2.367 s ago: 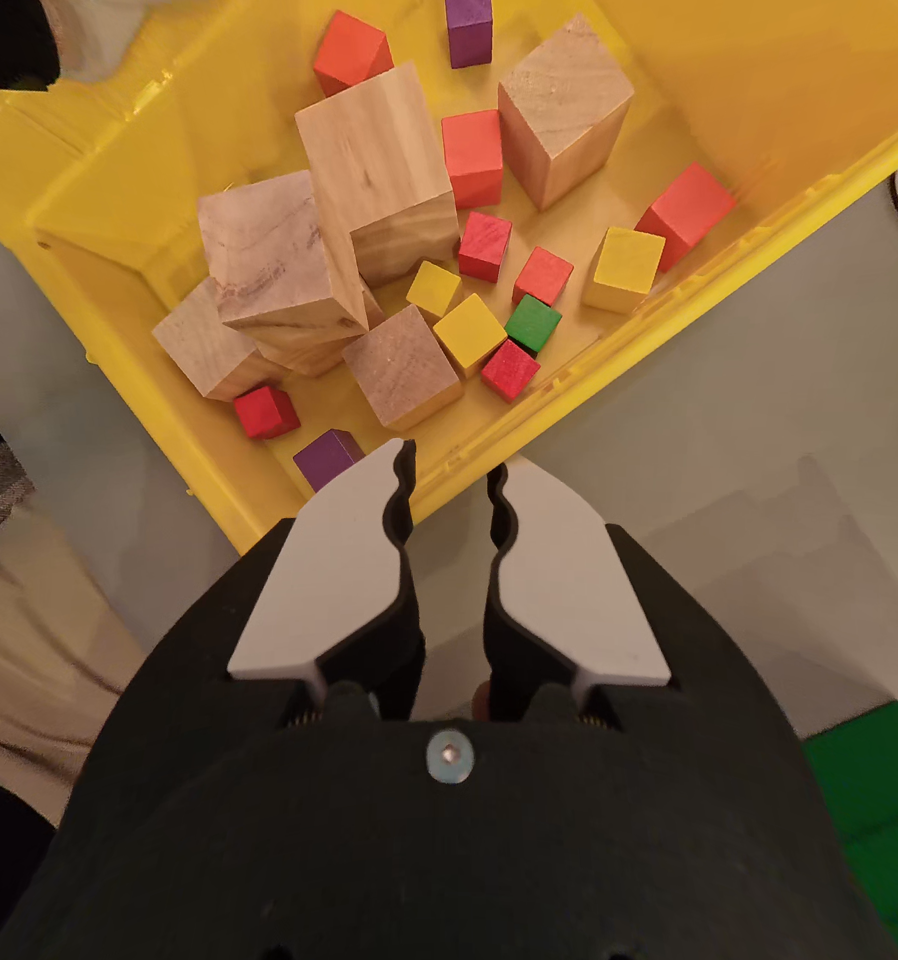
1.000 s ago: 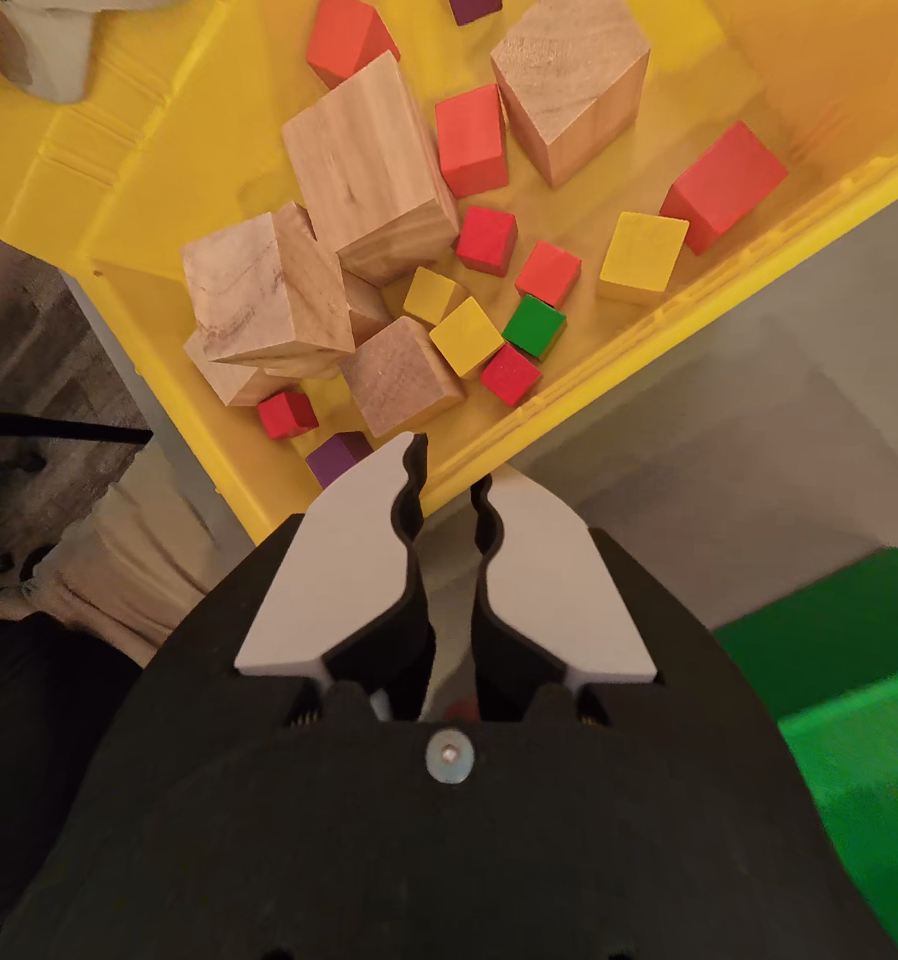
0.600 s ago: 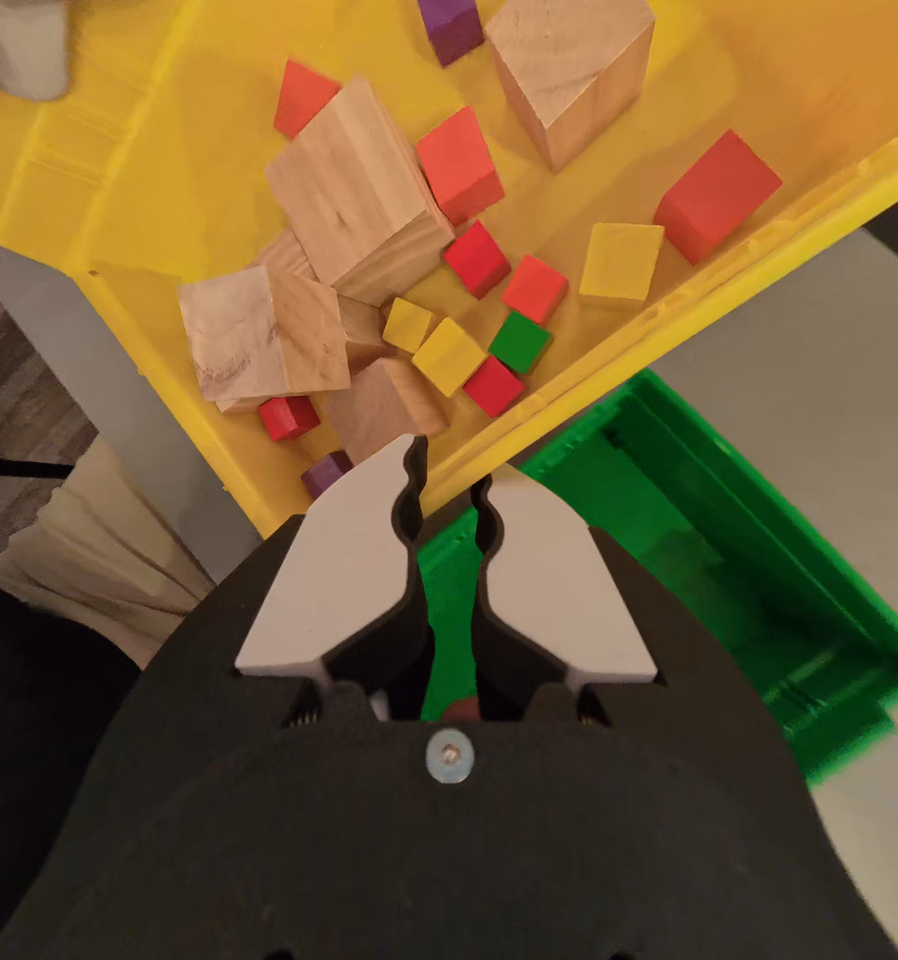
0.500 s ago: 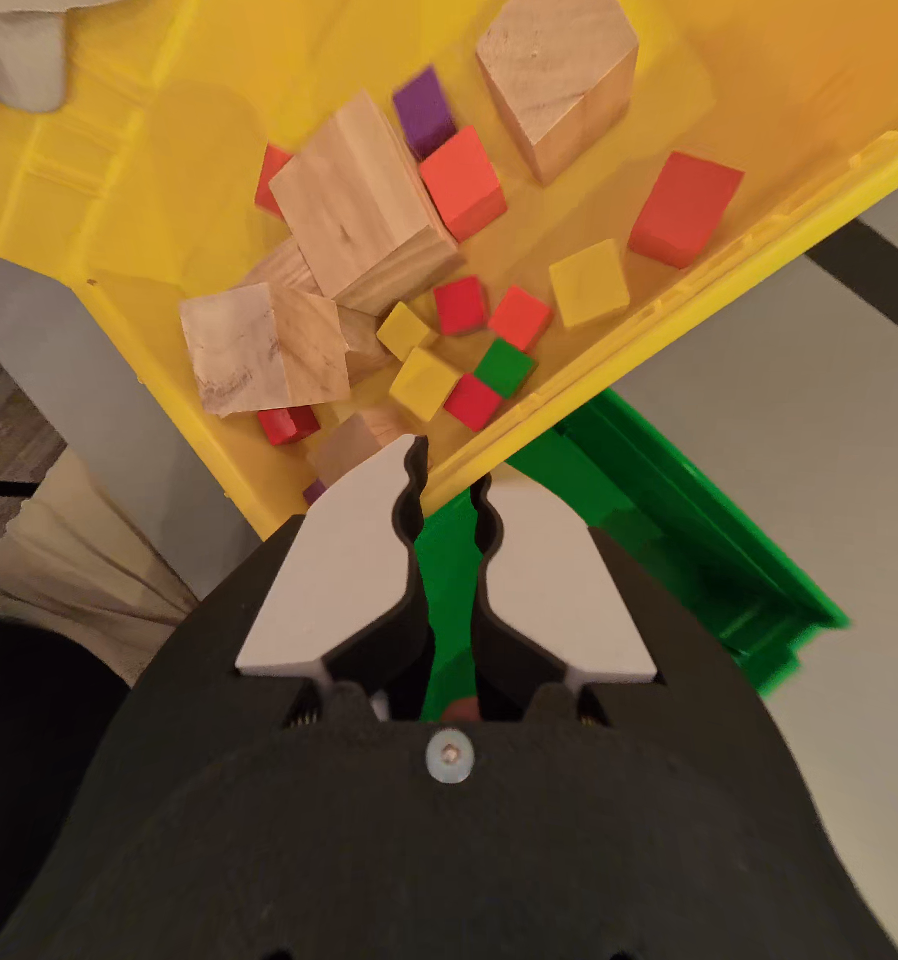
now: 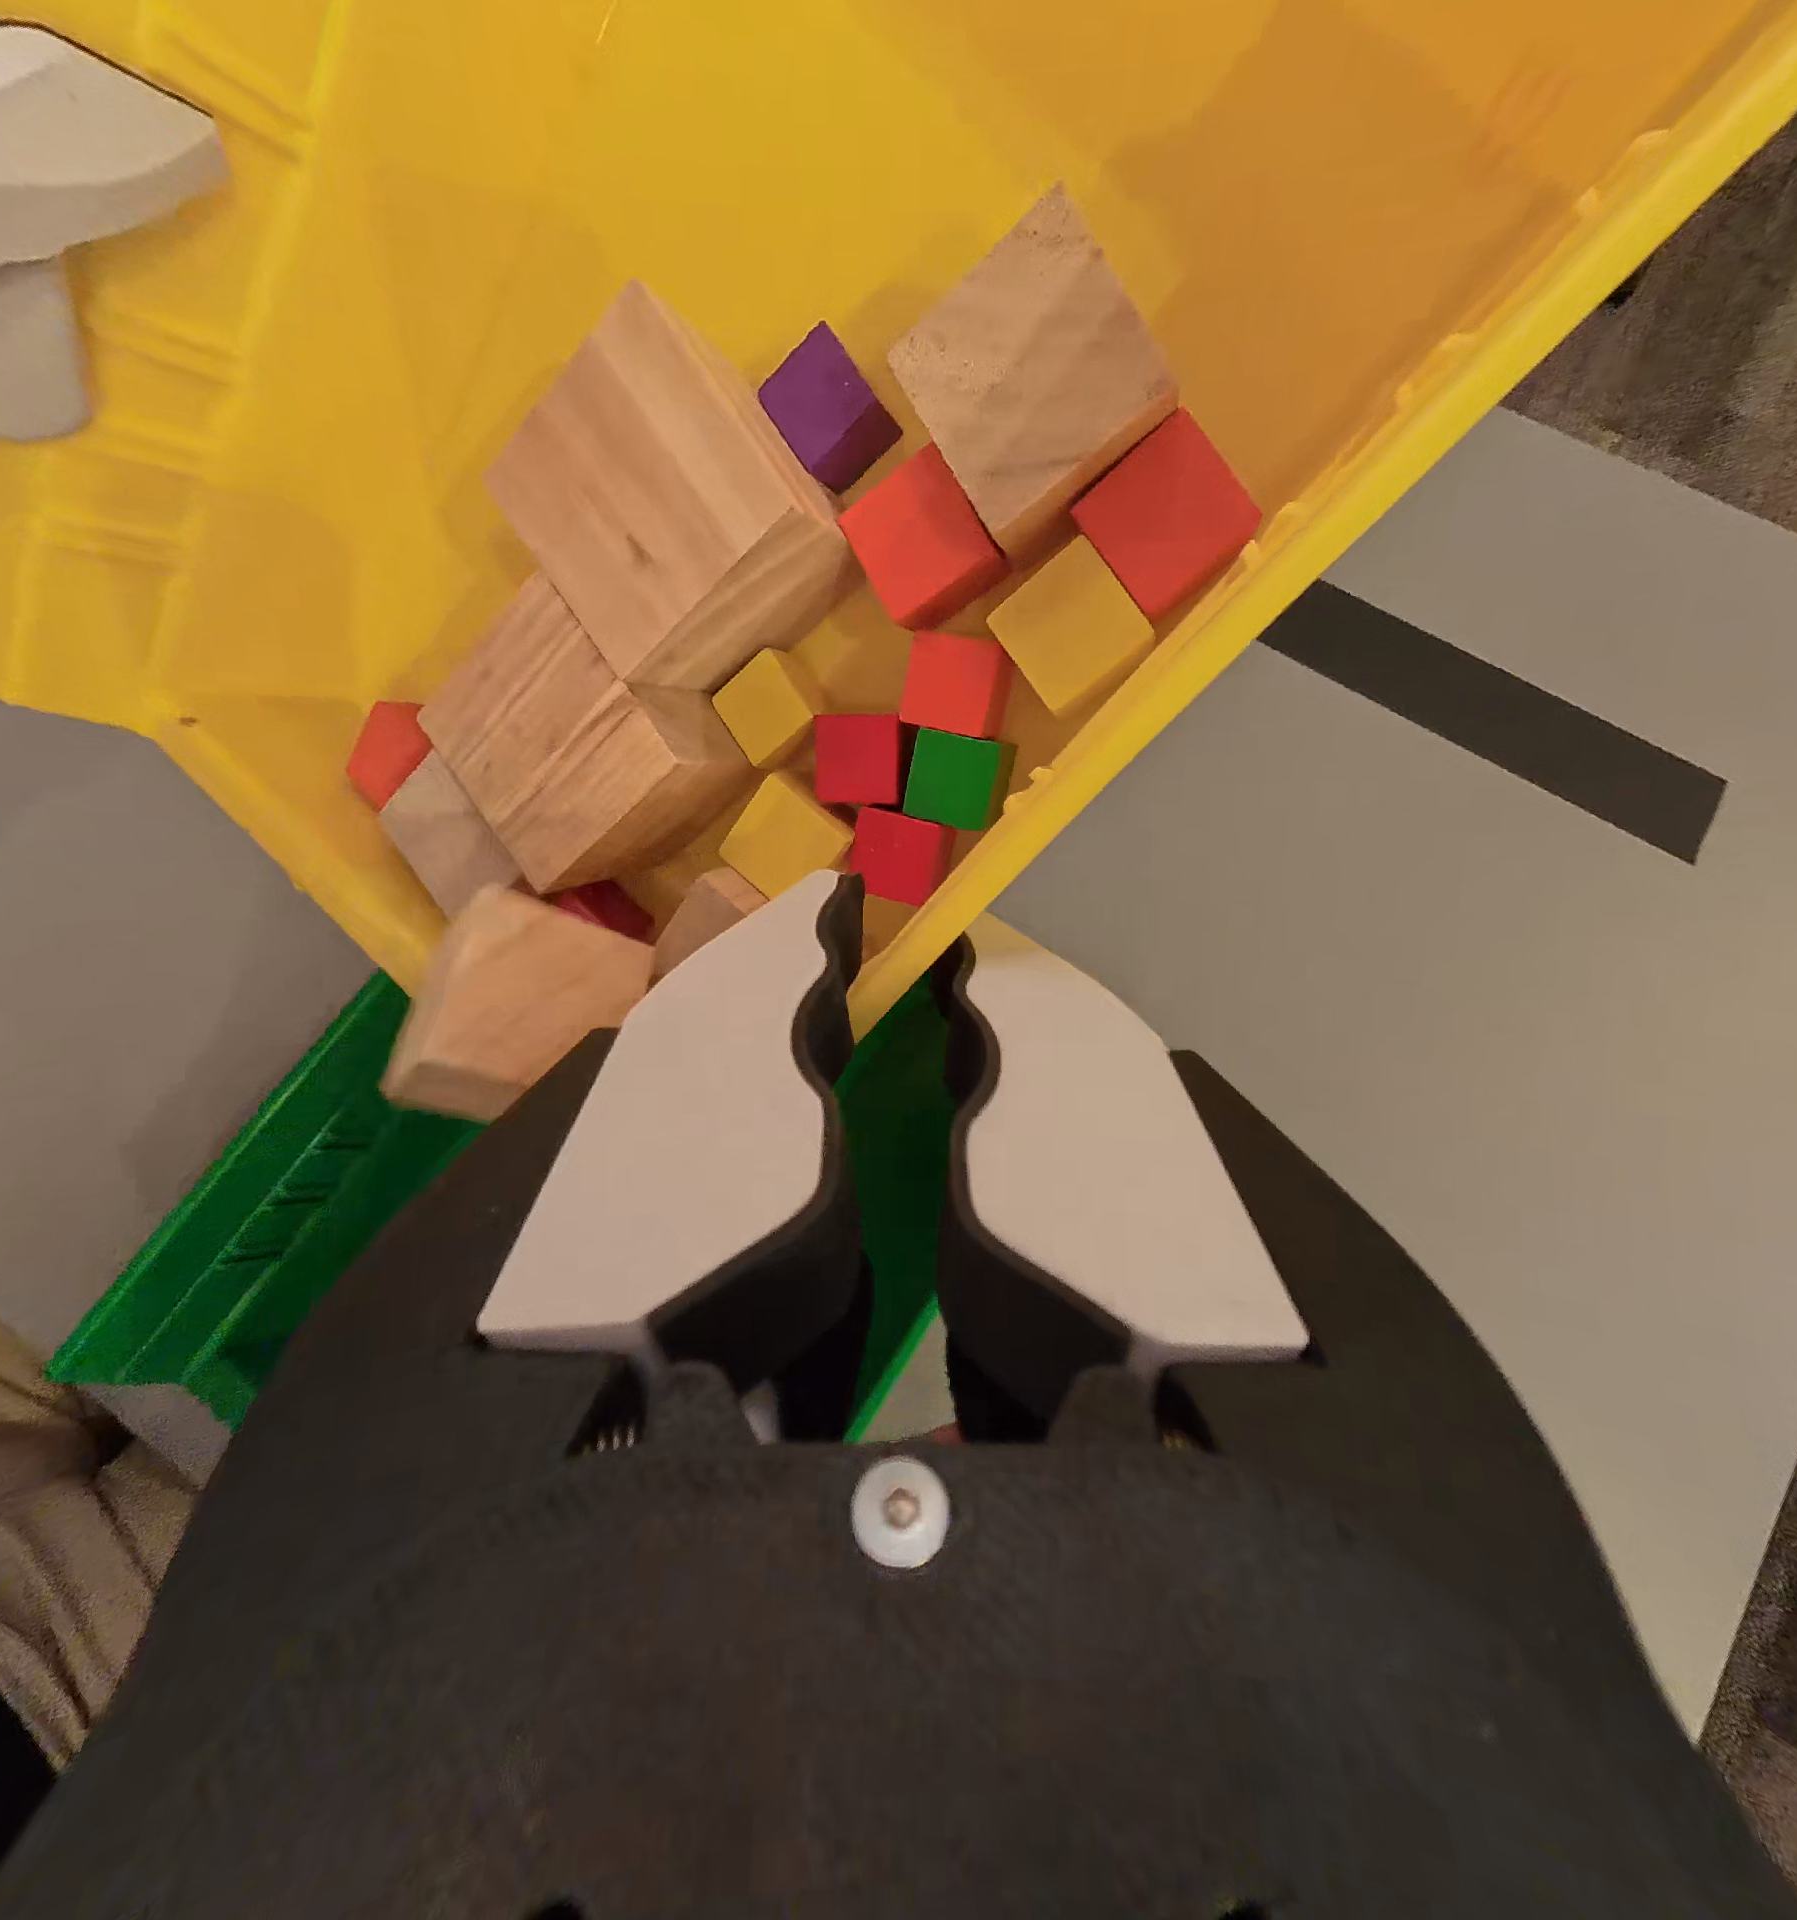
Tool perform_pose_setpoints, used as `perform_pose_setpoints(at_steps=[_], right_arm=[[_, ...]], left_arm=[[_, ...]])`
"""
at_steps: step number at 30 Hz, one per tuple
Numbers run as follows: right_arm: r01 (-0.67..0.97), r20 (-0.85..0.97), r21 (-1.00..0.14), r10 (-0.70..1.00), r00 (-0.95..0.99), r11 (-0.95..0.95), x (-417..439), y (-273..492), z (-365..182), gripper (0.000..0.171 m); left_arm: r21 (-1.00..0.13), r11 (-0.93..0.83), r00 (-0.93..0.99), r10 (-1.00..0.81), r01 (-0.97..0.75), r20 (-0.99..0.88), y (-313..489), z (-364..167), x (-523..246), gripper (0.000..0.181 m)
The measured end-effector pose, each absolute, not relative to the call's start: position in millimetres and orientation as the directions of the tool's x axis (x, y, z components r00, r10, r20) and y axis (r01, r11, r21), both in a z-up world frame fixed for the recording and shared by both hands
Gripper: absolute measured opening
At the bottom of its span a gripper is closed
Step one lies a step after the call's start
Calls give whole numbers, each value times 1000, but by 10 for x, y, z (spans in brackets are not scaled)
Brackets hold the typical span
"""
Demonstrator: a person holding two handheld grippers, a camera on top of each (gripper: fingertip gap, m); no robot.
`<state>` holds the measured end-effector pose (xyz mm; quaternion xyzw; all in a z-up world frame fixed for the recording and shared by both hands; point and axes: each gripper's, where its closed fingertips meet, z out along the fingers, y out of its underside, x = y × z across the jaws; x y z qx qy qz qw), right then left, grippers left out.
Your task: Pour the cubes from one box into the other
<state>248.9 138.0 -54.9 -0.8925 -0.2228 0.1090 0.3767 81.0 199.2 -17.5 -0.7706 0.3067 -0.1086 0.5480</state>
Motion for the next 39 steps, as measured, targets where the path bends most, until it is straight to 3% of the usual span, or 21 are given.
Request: perform_pose_setpoints(at_steps=[1, 9, 28, 39], right_arm=[[311, -17, -724, 467, 884, -615, 2552, 1401, -578, 6], [265, -7, -767, 420, 907, -584, 2804, 1532, -833, 6], [173, 56, -938, 364, 930, -300, 3043, 1697, -731, 4], [160, 92, -971, 344, 934, -175, 3071, 1735, -632, 4]], left_arm=[[-915, -198, 788, -590, -351, -174, 2015, -185, 874, 9], [-927, -59, 773, -574, -369, -272, 2152, -289, 1176, 8], [-935, 222, 754, -554, -275, -353, 2029, -117, 1433, 14], [-903, 355, 755, -515, -242, -405, 1979, 17, 1465, 15]])
